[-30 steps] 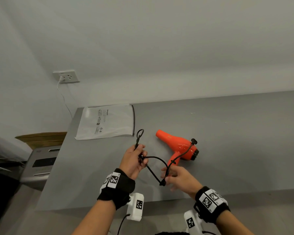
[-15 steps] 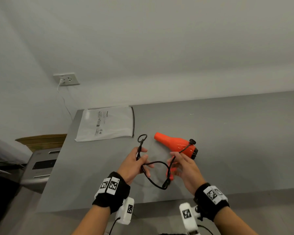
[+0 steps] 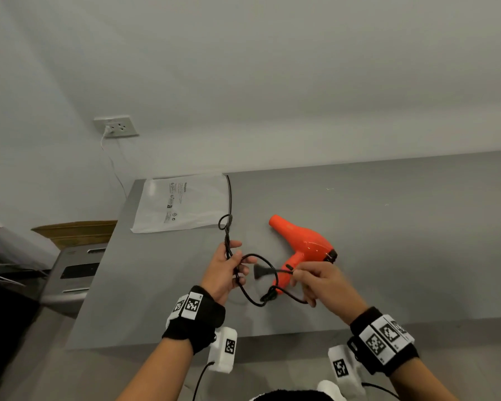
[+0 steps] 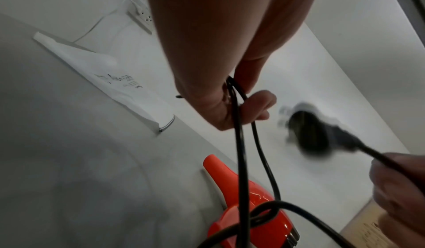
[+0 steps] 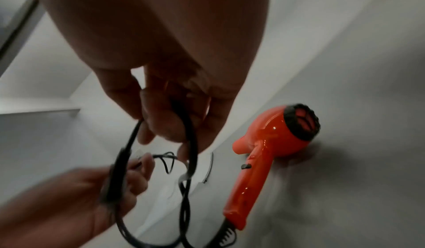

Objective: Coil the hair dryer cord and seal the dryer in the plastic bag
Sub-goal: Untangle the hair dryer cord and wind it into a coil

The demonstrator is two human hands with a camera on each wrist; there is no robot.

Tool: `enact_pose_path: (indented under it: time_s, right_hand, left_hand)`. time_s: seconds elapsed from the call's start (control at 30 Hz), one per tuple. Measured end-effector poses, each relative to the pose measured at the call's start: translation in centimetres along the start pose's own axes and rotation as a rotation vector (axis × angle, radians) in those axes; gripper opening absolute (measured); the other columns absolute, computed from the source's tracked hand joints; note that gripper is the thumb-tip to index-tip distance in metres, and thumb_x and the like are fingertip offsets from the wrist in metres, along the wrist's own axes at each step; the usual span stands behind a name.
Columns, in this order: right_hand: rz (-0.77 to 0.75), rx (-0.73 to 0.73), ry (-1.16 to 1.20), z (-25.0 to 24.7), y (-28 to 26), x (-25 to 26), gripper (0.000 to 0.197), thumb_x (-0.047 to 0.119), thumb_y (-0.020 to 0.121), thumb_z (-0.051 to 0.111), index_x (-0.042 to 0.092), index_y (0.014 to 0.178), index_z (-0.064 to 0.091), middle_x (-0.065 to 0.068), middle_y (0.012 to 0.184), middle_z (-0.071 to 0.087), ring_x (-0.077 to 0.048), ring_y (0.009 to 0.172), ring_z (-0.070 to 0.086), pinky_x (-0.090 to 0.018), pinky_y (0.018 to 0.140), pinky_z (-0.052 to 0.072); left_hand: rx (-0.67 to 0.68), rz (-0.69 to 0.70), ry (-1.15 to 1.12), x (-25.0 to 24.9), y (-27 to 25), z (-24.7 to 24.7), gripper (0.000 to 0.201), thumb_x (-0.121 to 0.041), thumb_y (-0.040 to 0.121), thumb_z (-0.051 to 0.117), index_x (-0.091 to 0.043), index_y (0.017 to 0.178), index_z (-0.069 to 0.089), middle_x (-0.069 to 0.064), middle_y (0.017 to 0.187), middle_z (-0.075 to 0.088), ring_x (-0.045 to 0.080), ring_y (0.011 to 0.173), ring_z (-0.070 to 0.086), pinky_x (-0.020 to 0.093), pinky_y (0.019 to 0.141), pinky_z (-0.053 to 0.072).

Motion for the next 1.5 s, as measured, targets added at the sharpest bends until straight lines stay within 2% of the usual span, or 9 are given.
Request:
enact_pose_path:
  time_s: [0.17,0.27,0.37,0.43,0.67,0.93,1.13,1.37,1.5]
  right_hand:
    - [-0.031,-0.043,-0.461,1.1,0.3,-0.2,0.034,0.018,0.09,0.056,0.002,0.06,0.058,0.0,0.045,0.044,-0.012,0.041,0.038,-0.039,0.046,0.043]
    - [-0.026,-0.131,-0.498,1.0,1.9,-0.1,0.033,0.019,0.094,0.054,0.003,0.065,0.058,0.003,0.048,0.048,-0.02,0.045,0.052,-0.037,0.051,0.046]
    - [-0.006,-0.211,-0.309,0.4,2.9,0.2,0.015,0.026,0.097,0.059,0.014,0.087,0.061,-0.004,0.064,0.062,-0.018,0.057,0.06,-0.024,0.056,0.05]
    - [0.003,-0.237,-0.164,-0.4,3.1,-0.2,0.011,0.033,0.097,0.06,0.023,0.094,0.063,-0.008,0.08,0.068,-0.024,0.072,0.065,-0.03,0.067,0.054]
    - [0.289,0.05,0.825,2.4,2.3,-4.1,0.066,0.054,0.104,0.032,0.001,0.125,0.066,-0.021,0.124,0.069,-0.036,0.1,0.065,-0.056,0.092,0.048]
    - [0.137,0.26,0.801,5.3,2.4,-1.5,0.051,0.008,0.093,0.035,0.012,0.14,0.054,-0.007,0.138,0.062,-0.035,0.084,0.067,-0.025,0.04,0.04]
    - [0.216,0.001,0.334,2.1,4.3,-3.1,0.037,-0.011,0.08,0.044,-0.006,0.112,0.062,-0.029,0.093,0.067,-0.039,0.079,0.071,-0.022,0.033,0.038]
    - [0.269,-0.384,-0.138,-8.1,3.8,-6.8,0.021,0.016,0.094,0.061,0.01,0.078,0.073,-0.01,0.059,0.068,-0.034,0.055,0.07,-0.025,0.037,0.044]
    - [0.367,-0.427,-0.184,-10.8,2.1,-8.8,0.021,0.007,0.09,0.059,0.008,0.071,0.068,-0.011,0.053,0.059,-0.027,0.044,0.062,-0.024,0.039,0.042]
  left_hand:
    - [0.012,0.106,0.166,-1.4,0.1,1.5,0.018,-0.009,0.105,0.044,-0.014,0.122,0.048,0.011,0.086,0.078,0.014,0.048,0.047,0.025,0.047,0.035]
    - [0.152,0.151,0.286,-1.7,-0.7,4.3,0.018,-0.008,0.105,0.045,-0.015,0.12,0.05,0.012,0.087,0.078,0.014,0.045,0.046,0.024,0.046,0.035]
    - [0.239,0.157,0.291,-1.9,-1.4,5.8,0.019,-0.006,0.105,0.044,-0.014,0.121,0.052,0.008,0.085,0.075,0.012,0.045,0.046,0.021,0.045,0.035]
    - [0.226,0.164,0.233,-2.2,-1.4,5.3,0.02,-0.006,0.106,0.043,-0.013,0.122,0.053,0.011,0.086,0.073,0.011,0.045,0.04,0.021,0.045,0.033]
    - [0.243,0.151,0.017,-3.1,-1.2,4.5,0.021,-0.003,0.106,0.04,-0.013,0.121,0.051,0.004,0.078,0.062,0.005,0.042,0.029,0.016,0.04,0.024]
    - [0.241,0.132,0.012,-2.8,-1.1,4.1,0.023,-0.002,0.105,0.041,-0.01,0.125,0.05,-0.002,0.067,0.057,0.004,0.041,0.03,0.017,0.04,0.022]
    - [0.246,0.134,0.073,-2.9,-1.2,3.2,0.022,-0.002,0.105,0.04,-0.011,0.123,0.051,0.004,0.075,0.057,0.005,0.041,0.028,0.016,0.04,0.023]
    - [0.0,0.19,0.043,-4.5,-0.1,-1.7,0.024,-0.002,0.106,0.038,-0.014,0.119,0.054,0.006,0.077,0.056,0.004,0.04,0.029,0.015,0.038,0.023]
    - [-0.077,0.182,0.033,-4.5,0.2,-2.3,0.023,-0.002,0.105,0.039,-0.015,0.115,0.055,0.008,0.078,0.059,0.008,0.042,0.031,0.018,0.038,0.024]
Point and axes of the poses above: each hand's wrist, its own y-axis towards the middle knuckle, its own z-axis out of the palm, x = y × z, the point moved 8 cm from there along y, towards the middle knuckle
